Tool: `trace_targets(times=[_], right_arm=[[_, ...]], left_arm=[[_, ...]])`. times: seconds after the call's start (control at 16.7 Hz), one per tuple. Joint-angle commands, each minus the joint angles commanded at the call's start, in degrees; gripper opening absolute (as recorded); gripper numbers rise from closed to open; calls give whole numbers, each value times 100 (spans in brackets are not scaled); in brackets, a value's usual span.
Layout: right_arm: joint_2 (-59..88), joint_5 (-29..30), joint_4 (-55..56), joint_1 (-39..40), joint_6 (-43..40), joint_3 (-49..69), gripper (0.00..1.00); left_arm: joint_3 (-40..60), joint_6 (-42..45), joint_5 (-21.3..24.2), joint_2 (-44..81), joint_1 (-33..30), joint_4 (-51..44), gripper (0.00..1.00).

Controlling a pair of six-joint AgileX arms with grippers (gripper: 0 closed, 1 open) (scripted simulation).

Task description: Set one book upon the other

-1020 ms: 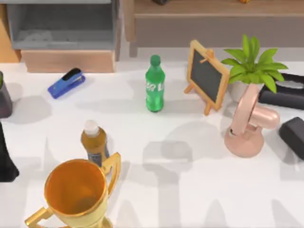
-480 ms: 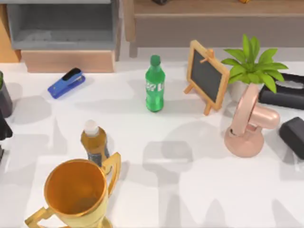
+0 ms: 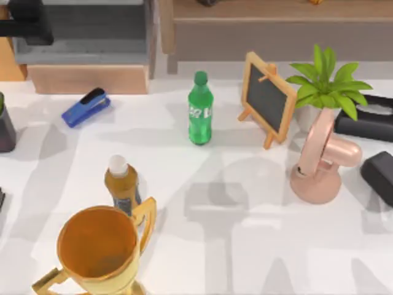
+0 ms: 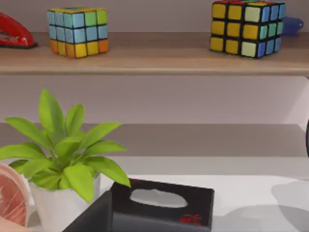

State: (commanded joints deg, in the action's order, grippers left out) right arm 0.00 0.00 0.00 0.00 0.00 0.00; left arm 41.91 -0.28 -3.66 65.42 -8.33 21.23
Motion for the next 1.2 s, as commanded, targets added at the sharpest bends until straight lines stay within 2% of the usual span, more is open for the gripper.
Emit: trace_targets(times=[0.3,0.54,0.72,1.2], right_arm=[[0,0,0,0,0,0,100],[0,0,0,0,0,0,100],[0,0,0,0,0,0,100],[0,0,0,0,0,0,100]], left_arm=[[1628,-15,-246,2551,-203,850,100],[2570,-13,-428,3886,-253,1391,100],[2917,-1,-502,4309,-258,1602,100],[3109,-1,-480,4450,-231,1558,100]])
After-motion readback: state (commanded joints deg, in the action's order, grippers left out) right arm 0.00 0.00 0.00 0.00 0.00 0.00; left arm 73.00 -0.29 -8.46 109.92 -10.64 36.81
